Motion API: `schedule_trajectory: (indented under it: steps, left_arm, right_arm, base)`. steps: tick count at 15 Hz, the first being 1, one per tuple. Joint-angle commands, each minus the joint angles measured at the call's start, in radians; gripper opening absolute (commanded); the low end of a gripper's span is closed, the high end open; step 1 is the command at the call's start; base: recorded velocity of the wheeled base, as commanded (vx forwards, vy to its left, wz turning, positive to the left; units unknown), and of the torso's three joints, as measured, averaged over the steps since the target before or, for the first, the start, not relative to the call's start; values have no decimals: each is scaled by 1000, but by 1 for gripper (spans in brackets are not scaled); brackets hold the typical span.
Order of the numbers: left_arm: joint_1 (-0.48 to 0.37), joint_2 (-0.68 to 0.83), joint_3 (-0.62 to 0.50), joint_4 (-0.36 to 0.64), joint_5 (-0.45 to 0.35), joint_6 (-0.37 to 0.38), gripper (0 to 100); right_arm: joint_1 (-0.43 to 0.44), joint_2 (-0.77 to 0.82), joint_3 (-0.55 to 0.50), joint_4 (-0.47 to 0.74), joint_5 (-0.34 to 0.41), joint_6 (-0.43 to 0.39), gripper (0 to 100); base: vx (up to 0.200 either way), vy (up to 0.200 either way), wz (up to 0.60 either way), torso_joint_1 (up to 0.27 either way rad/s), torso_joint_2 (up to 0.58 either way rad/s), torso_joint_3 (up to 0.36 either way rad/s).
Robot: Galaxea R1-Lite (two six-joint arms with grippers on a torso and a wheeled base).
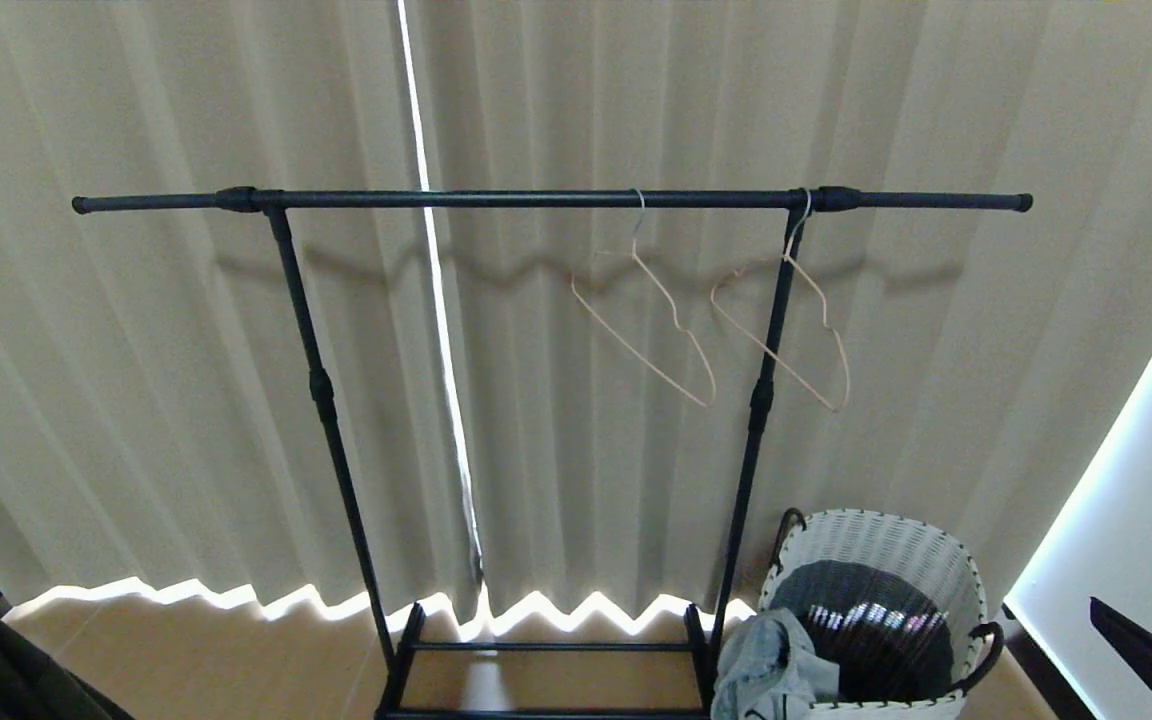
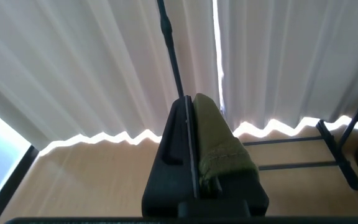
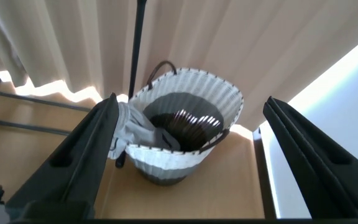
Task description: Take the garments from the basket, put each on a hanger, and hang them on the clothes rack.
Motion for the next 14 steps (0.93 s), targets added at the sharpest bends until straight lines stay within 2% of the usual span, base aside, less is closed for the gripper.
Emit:
schedule_trajectory:
  steps: [1,9,10,12,14]
  left_arm:
    - [0,1,1,0,1,0,0]
    - [0,-5,1,0,1,-2,0]
    - [2,-5,-1,0,1,-2,0]
    - [2,-5,-3,0,1,-3,0]
    - [2,-3,-3,2,1,-3,0]
  right_arm:
    - [0,-7,2,1,0,-1,100]
    - [1,-39,11,3,0,-1,100]
    - [4,-51,15,6,2,-8,100]
    - [1,-65,22,10,-2,-83,100]
    - [0,-68,20,9,-2,-93,100]
  base:
    - [0,0,0,232,-510,-281]
    - [0,0,0,253,-540,-294]
    - [0,0,0,173,-349,-193]
    - [0,0,0,78,-158,-88]
    - [0,0,0,18,-35,-21]
